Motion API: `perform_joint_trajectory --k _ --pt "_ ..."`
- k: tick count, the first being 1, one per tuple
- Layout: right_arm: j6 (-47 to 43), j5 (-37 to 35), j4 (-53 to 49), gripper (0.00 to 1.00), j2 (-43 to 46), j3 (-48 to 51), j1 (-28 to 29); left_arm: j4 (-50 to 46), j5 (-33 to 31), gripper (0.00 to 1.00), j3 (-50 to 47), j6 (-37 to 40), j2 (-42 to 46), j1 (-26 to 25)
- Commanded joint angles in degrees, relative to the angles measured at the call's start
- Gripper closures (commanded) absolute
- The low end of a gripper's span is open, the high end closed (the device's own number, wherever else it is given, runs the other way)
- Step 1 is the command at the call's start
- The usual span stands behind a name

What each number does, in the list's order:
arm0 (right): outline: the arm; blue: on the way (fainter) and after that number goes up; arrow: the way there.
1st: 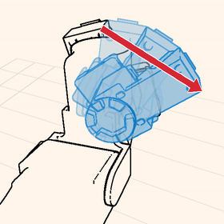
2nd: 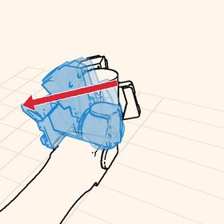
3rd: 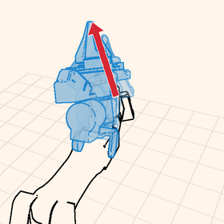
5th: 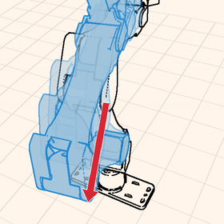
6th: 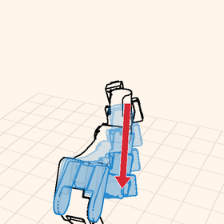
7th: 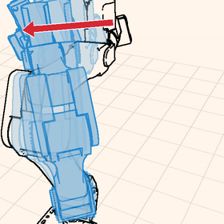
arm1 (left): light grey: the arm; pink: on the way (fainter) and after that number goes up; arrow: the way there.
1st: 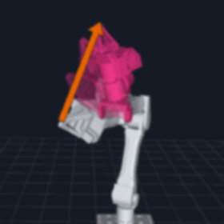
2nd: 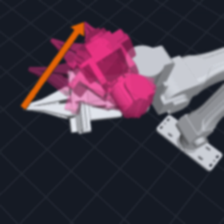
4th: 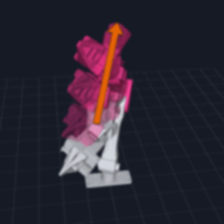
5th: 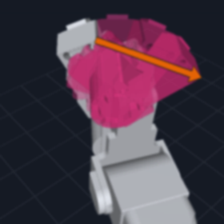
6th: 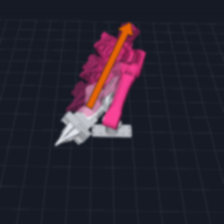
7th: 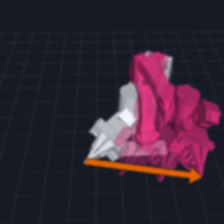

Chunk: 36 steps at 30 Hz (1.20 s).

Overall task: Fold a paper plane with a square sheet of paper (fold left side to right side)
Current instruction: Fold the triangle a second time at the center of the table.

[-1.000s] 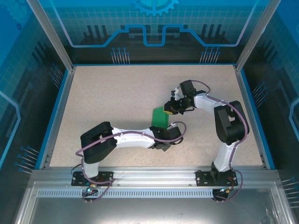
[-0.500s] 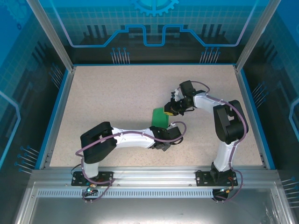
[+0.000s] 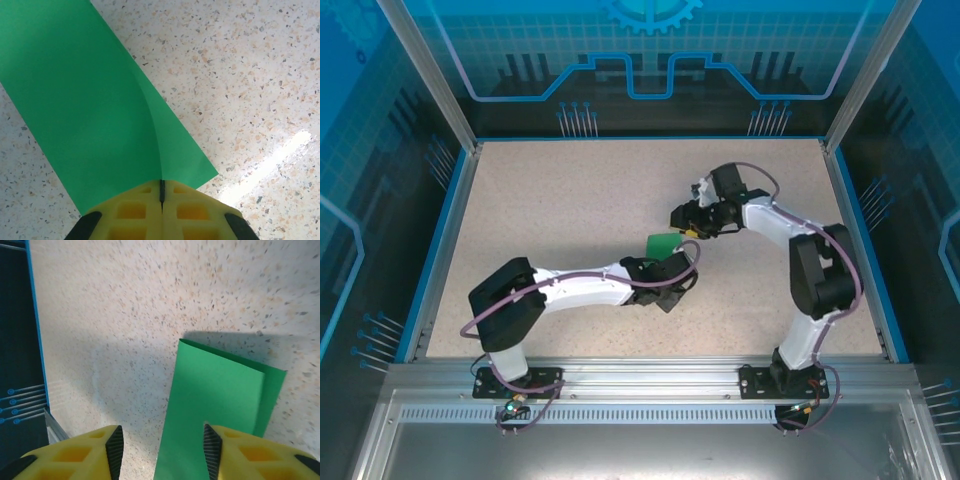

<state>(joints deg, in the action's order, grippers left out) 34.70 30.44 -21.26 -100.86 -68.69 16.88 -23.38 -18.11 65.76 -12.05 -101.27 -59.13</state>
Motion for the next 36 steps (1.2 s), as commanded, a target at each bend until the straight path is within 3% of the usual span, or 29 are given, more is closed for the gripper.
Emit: perform_joint_trajectory --k 1,7,13,19,26,36 --pt "-0.9 -3.6 1.4 0.46 7.3 4.5 -2.4 2.6 7.2 0.99 -2.1 -0.9 2.5 1.9" --pt "-1.1 -4.5 1.8 0.49 16.1 15.0 -3.5 4.4 16.4 0.99 -4.3 -0.8 4.9 6.5" --pt "5.4 -2.7 8.0 0.77 21.4 26.8 0.0 4.8 23.6 1.00 -6.1 -0.4 6.5 11.7" --pt "10.3 -4.7 9.4 0.99 18.1 29.4 7.4 3.0 25.4 0.99 -6.0 1.5 5.9 14.8" --pt "15.5 -7.8 12.0 1.00 11.8 29.3 14.5 1.0 24.4 1.00 -5.9 4.1 4.8 16.5" --pt "14.2 -10.6 4.9 1.00 8.2 26.6 16.3 0.6 23.6 1.00 -5.2 6.5 2.2 17.6"
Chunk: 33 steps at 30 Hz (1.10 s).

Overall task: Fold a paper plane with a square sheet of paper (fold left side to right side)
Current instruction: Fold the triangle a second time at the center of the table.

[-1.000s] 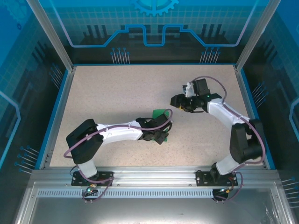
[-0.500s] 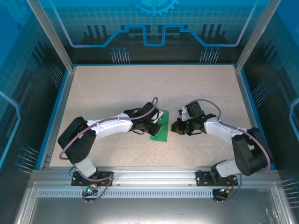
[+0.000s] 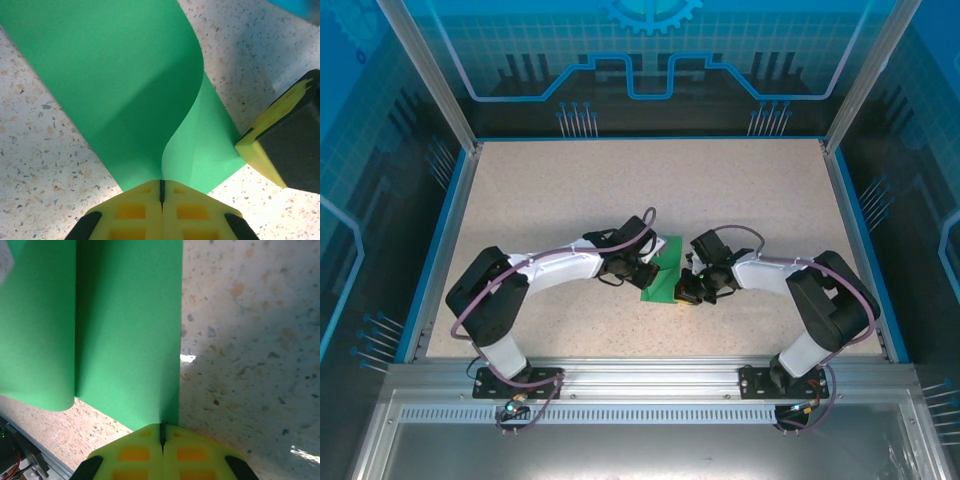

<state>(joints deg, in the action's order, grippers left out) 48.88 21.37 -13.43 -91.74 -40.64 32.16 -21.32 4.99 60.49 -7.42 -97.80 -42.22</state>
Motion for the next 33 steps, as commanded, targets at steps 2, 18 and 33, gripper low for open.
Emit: perform_joint_trajectory --k 2,18,33 --pt "-0.5 -2.3 -4.3 1.00 -1.1 -1.8 1.1 -1.2 0.5 1.00 0.4 2.2 -1.8 0.9" --pt "-1.5 -3.9 -7.8 1.00 -2.5 -2.4 2.2 -0.6 -0.1 1.00 3.5 3.5 -6.2 2.5" --pt "-1.9 -4.1 -8.7 1.00 -2.9 -2.8 2.6 -1.0 -1.0 0.99 5.1 4.0 -8.4 2.9"
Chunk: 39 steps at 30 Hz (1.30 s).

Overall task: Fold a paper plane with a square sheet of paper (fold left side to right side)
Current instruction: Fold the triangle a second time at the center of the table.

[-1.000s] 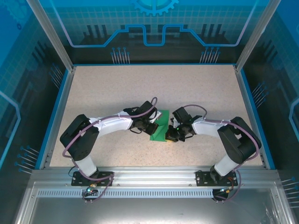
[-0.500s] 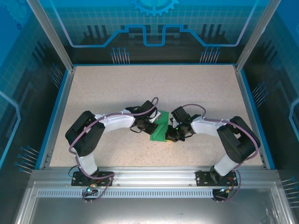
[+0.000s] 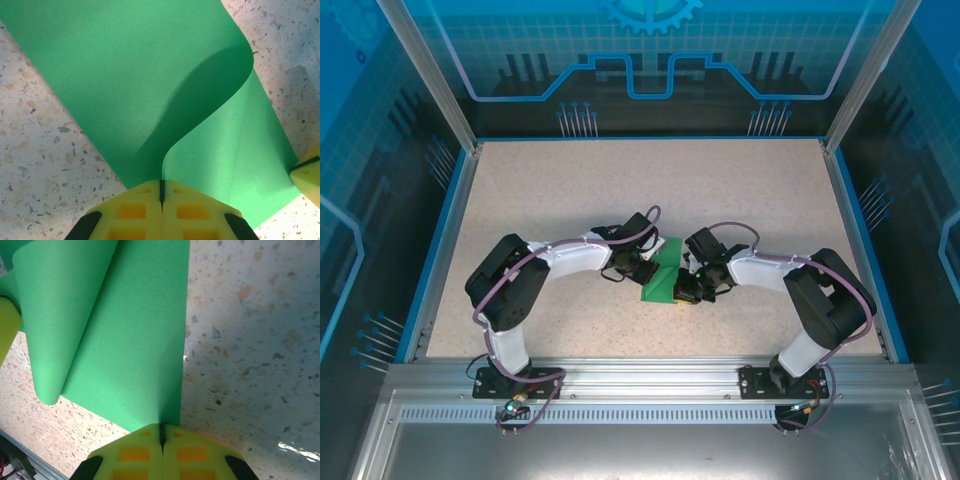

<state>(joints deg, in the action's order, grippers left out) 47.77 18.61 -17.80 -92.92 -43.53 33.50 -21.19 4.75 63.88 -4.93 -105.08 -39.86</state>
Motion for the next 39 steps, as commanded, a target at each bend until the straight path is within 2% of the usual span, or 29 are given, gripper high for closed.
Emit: perform_joint_trajectory --k 1,26,39 --pt "-0.8 -1.4 -4.3 1.00 -1.8 0.0 1.3 -1.2 -0.9 1.00 1.9 1.5 -1.3 0.6" --pt "-0.9 -1.4 -5.0 1.00 -2.2 -0.4 1.6 -1.7 -3.0 0.99 3.9 1.6 -3.5 0.8" --pt "-1.0 -0.8 -2.8 1.00 -1.3 -0.5 1.7 -2.0 -1.9 0.99 3.5 1.8 -4.7 0.8"
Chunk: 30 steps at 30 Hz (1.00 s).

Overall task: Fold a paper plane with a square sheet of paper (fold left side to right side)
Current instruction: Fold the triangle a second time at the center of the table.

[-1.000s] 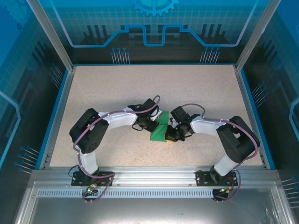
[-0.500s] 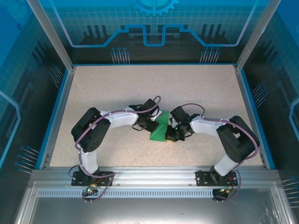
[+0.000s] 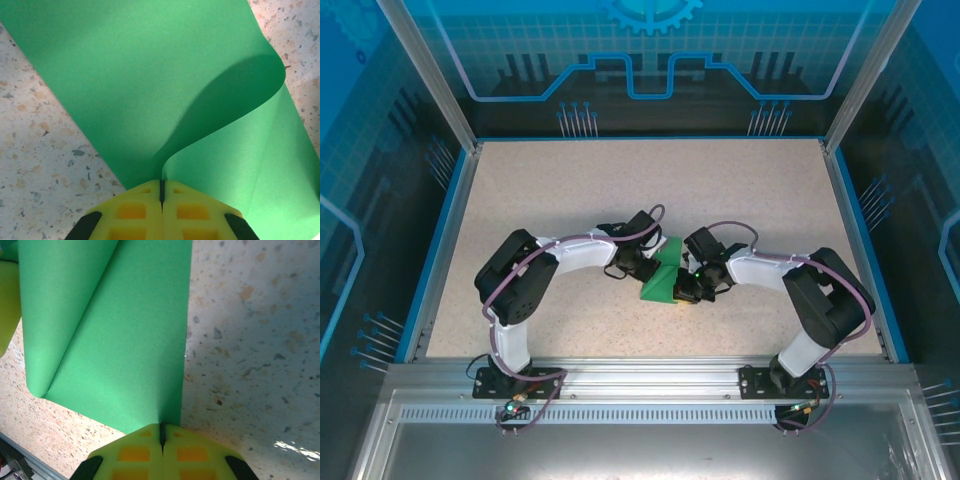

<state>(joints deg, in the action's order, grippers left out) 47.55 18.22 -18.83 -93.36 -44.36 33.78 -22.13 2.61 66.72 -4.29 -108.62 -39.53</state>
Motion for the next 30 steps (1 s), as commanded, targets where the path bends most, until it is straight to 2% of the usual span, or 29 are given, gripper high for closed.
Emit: perform_joint_trajectory --k 1,6,10,14,19,30 --pt "-1.0 -0.2 -1.1 1.00 -0.3 0.3 1.3 -1.0 0.3 0.99 0.4 1.1 -1.1 0.5" --pt "-1.7 0.2 1.5 1.00 5.0 1.2 -0.6 -0.6 1.3 0.99 -1.0 0.7 -1.0 0.5" --pt "1.8 4.3 11.3 1.00 7.2 4.4 -2.9 -0.3 1.6 0.99 -1.6 0.5 -0.6 0.4" --pt "5.8 6.7 20.5 1.00 5.0 4.8 -3.2 0.1 2.0 0.99 -2.2 0.1 -0.4 0.4" --pt "7.5 6.2 25.6 1.00 1.6 3.4 -3.7 0.6 2.2 0.99 -2.6 -0.4 -0.3 0.2" --pt "8.0 6.6 27.3 1.00 -4.8 -1.1 -3.7 0.3 1.9 0.99 -2.7 -0.1 -0.4 -0.2"
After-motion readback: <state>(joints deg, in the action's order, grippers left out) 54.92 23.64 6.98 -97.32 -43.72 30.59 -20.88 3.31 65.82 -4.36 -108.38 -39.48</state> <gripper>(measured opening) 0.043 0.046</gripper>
